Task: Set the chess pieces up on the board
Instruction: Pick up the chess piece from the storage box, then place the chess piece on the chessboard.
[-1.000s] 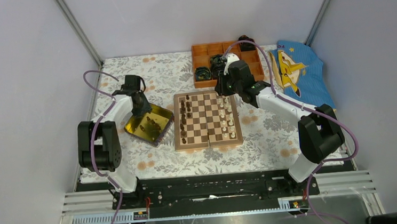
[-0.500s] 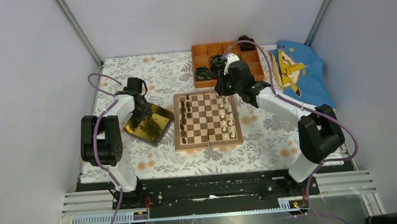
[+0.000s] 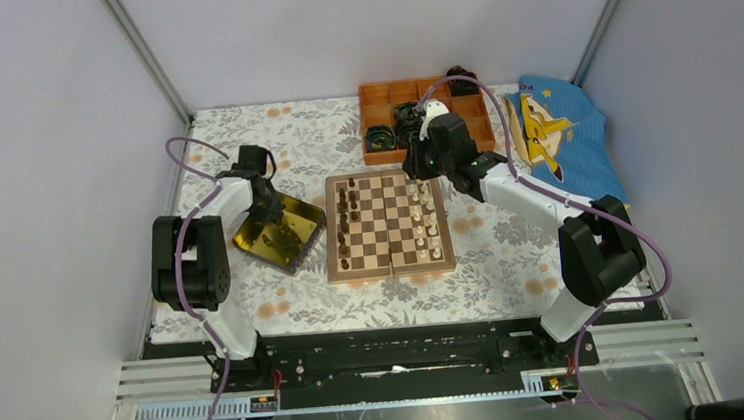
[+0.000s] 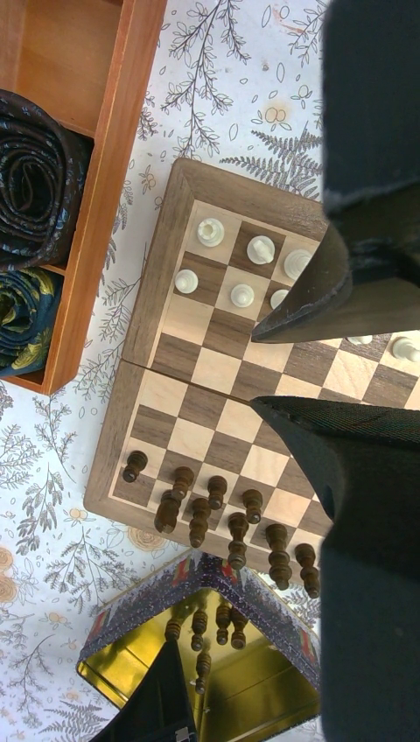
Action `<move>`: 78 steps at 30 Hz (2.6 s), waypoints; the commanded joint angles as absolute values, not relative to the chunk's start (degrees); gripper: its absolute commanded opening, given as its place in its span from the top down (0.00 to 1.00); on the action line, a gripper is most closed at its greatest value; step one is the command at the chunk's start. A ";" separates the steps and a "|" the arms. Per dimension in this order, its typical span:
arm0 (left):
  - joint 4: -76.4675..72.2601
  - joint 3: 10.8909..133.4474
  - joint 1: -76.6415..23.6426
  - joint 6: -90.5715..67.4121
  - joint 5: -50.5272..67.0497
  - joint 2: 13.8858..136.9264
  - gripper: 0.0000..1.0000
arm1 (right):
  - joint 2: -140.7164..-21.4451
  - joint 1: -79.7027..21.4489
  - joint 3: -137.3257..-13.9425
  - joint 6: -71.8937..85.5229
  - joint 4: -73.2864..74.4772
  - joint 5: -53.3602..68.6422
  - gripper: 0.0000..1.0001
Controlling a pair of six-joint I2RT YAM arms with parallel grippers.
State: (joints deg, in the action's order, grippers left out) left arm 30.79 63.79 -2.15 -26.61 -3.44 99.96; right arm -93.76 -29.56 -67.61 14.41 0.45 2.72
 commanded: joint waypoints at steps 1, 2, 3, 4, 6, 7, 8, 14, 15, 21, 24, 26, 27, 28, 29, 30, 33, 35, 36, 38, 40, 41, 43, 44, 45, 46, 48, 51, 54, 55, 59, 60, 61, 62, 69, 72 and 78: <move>28.19 63.42 -1.68 -25.84 -3.18 99.95 0.95 | -93.08 -29.10 -67.59 14.85 -2.30 3.80 0.65; 28.33 63.44 -1.67 -25.77 -3.36 99.75 0.97 | -93.12 -29.13 -67.59 14.85 -2.35 3.86 0.65; 28.38 63.51 -1.72 -25.69 -3.54 99.64 0.99 | -93.16 -29.11 -67.59 14.91 -2.34 3.87 0.65; 28.54 63.49 -1.68 -25.67 -3.64 99.54 1.00 | -93.16 -29.15 -67.59 14.86 -2.37 3.87 0.64; 28.73 63.61 -1.67 -25.59 -3.76 99.15 1.00 | -93.16 -29.18 -67.59 14.88 -2.52 3.87 0.64; 28.76 63.57 -1.67 -25.58 -3.82 98.81 1.00 | -93.16 -29.10 -67.59 14.86 -2.47 3.87 0.64; 28.90 63.69 -1.67 -25.50 -3.86 98.36 1.00 | -93.16 -29.16 -67.59 14.85 -2.51 3.87 0.65; 29.23 63.51 -1.80 -24.78 -2.46 94.46 1.00 | -93.26 -29.14 -67.68 14.87 -2.57 3.87 0.65; 29.41 63.28 -1.96 -24.52 -2.38 93.57 1.00 | -93.25 -29.17 -67.65 14.86 -2.57 3.80 0.65; 31.46 63.78 -6.47 -22.68 -4.04 87.91 1.00 | -93.30 -29.11 -67.74 14.85 -2.70 3.61 0.65; 34.07 66.63 -12.43 -21.84 -7.08 86.05 1.00 | -93.21 -29.13 -67.70 14.85 -2.66 3.33 0.65; 35.83 69.01 -16.15 -21.37 -9.02 85.95 1.00 | -92.96 -29.10 -67.54 14.77 -2.55 2.70 0.65; 36.63 70.36 -18.04 -21.10 -9.77 86.02 1.00 | -92.79 -29.10 -67.46 14.72 -2.47 2.38 0.65; 37.10 71.46 -19.84 -20.74 -10.18 86.11 1.00 | -92.62 -29.10 -67.42 14.68 -2.47 2.07 0.65; 37.54 72.38 -21.62 -20.54 -10.52 86.24 1.00 | -92.49 -29.14 -67.38 14.60 -2.33 1.70 0.65; 38.08 73.34 -23.14 -20.37 -10.93 86.45 1.00 | -92.34 -29.11 -67.33 14.51 -2.08 1.22 0.65; 39.04 75.31 -26.94 -20.13 -11.38 87.35 1.00 | -91.96 -29.12 -67.32 14.49 -1.65 0.28 0.64; 39.87 76.17 -28.74 -20.08 -11.53 88.12 1.00 | -91.77 -29.08 -67.24 14.58 -1.38 -1.27 0.64; 40.10 76.46 -29.61 -19.93 -11.47 88.56 1.00 | -91.80 -29.01 -67.24 14.75 -1.25 -1.83 0.64; 40.61 76.94 -31.18 -19.43 -11.42 89.49 1.00 | -91.63 -28.77 -67.11 15.13 -1.05 -2.88 0.64; 41.05 77.72 -32.79 -18.90 -11.43 90.45 1.00 | -91.48 -28.37 -66.70 15.73 -1.26 -3.97 0.63; 41.43 78.15 -33.59 -18.67 -11.43 91.09 1.00 | -91.19 -28.09 -66.38 16.06 -1.50 -4.37 0.63; 42.58 79.49 -35.00 -18.11 -11.49 92.61 1.00 | -90.88 -27.38 -65.60 16.77 -2.28 -4.73 0.61; 43.19 80.18 -35.92 -17.84 -11.70 93.83 1.00 | -90.69 -26.99 -65.13 17.09 -2.59 -4.74 0.60; 44.07 80.96 -36.59 -17.51 -11.90 94.82 1.00 | -90.55 -26.68 -64.84 17.39 -2.89 -4.75 0.59; 44.73 81.72 -37.25 -17.15 -12.09 95.77 1.00 | -90.46 -26.37 -64.60 17.53 -3.13 -4.75 0.58; 45.74 83.07 -38.41 -16.70 -12.57 97.45 1.00 | -90.42 -25.79 -64.11 17.85 -3.69 -4.43 0.57; 47.16 84.72 -39.72 -16.27 -13.89 99.73 1.00 | -90.52 -25.21 -63.94 18.02 -3.95 -3.73 0.54; 48.49 85.85 -40.28 -16.30 -14.76 101.39 1.00 | -90.38 -24.93 -63.77 18.02 -4.08 -3.60 0.51; 48.95 86.11 -40.33 -16.39 -15.11 101.73 1.00 | -90.23 -24.84 -63.73 18.02 -4.12 -3.55 0.50; 50.27 86.48 -40.34 -16.86 -16.37 102.58 1.00 | -89.71 -24.71 -63.39 17.98 -4.37 -3.60 0.40; 50.64 86.61 -40.29 -16.99 -16.60 102.83 1.00 | -89.59 -24.70 -63.31 18.00 -4.39 -3.56 0.40; 50.94 86.68 -40.31 -17.12 -16.80 103.04 1.00 | -89.44 -24.70 -63.28 17.94 -4.47 -3.60 0.39; 51.24 86.93 -40.34 -17.21 -16.74 103.26 1.00 | -89.32 -24.66 -63.20 17.85 -4.56 -3.60 0.37; 51.55 87.23 -40.34 -17.58 -15.79 104.77 1.00 | -88.52 -24.70 -62.84 17.59 -4.70 -4.17 0.28; 51.59 87.23 -40.34 -17.49 -15.63 105.22 1.00 | -88.42 -24.70 -62.76 17.50 -4.70 -4.24 0.28; 51.64 87.11 -40.33 -17.40 -15.61 106.26 1.00 | -88.42 -24.70 -62.67 17.57 -4.91 -4.29 0.28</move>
State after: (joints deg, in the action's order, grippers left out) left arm 50.74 85.58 -40.18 -17.63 -15.18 105.23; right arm -91.11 -25.06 -62.98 17.74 -2.11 -3.53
